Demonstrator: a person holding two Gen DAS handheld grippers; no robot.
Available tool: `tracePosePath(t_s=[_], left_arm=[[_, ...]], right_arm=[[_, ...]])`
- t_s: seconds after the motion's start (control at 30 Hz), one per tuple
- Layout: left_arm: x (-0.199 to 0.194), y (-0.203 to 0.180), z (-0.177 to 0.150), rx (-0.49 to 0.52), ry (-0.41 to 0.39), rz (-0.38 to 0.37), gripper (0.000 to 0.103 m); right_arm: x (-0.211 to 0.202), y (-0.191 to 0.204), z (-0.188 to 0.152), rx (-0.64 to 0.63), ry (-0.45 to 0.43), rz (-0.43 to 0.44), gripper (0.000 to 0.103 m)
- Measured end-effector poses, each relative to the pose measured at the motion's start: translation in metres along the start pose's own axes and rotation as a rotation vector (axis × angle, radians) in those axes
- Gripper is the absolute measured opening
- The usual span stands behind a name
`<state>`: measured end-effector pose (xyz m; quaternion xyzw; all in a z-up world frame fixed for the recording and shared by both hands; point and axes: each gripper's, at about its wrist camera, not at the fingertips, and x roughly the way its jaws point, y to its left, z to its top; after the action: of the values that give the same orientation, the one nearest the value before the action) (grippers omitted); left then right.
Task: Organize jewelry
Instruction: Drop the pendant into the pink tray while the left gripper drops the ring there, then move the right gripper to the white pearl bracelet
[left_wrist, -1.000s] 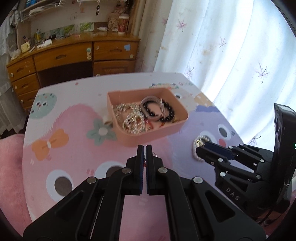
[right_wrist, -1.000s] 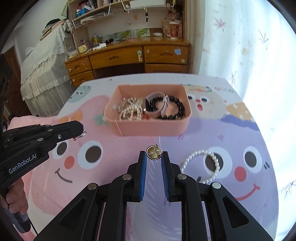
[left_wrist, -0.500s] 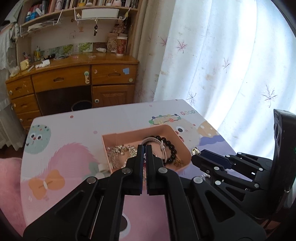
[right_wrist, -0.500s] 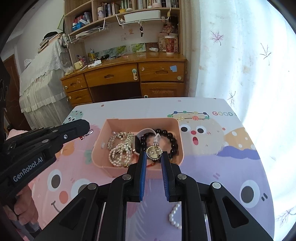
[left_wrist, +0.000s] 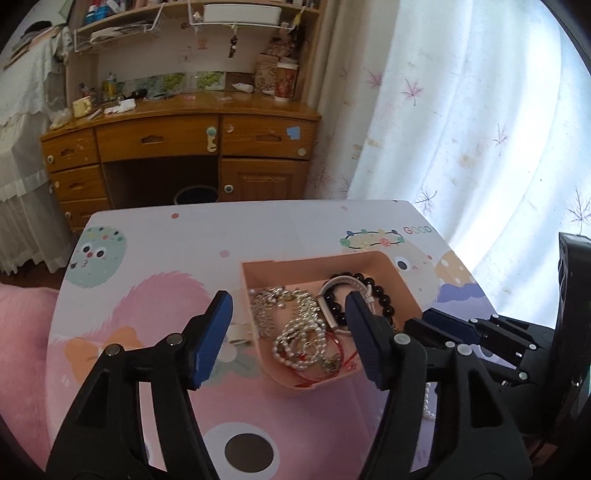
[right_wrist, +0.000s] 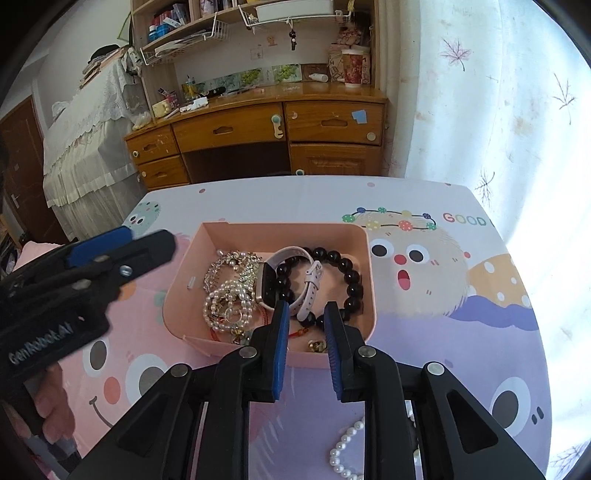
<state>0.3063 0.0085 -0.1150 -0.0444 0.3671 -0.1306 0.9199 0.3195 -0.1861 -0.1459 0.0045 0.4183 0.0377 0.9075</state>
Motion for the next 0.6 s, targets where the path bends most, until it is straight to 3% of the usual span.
tracePosePath(t_s=[0.23, 0.3, 0.37, 0.6], left_arm=[[-0.015, 0.024, -0.022, -0.05, 0.059, 0.058, 0.062], [-0.018, 0.028, -0.032, -0.069, 0.092, 0.056, 0.062], [-0.019, 0.029, -0.044, -0.087, 0.135, 0.051, 0.063], [-0.019, 0.01, -0.077, -0.065, 0.25, 0.029, 0.063]], right_arm=[[-0.014, -0.013, -0.017, 0.037, 0.006, -0.007, 0.046], [-0.018, -0.018, -0.026, 0.053, 0.02, -0.006, 0.066], [-0.024, -0.023, -0.037, 0.07, 0.03, -0.002, 0.074], [-0.032, -0.036, -0.081, 0.041, 0.123, -0.034, 0.077]])
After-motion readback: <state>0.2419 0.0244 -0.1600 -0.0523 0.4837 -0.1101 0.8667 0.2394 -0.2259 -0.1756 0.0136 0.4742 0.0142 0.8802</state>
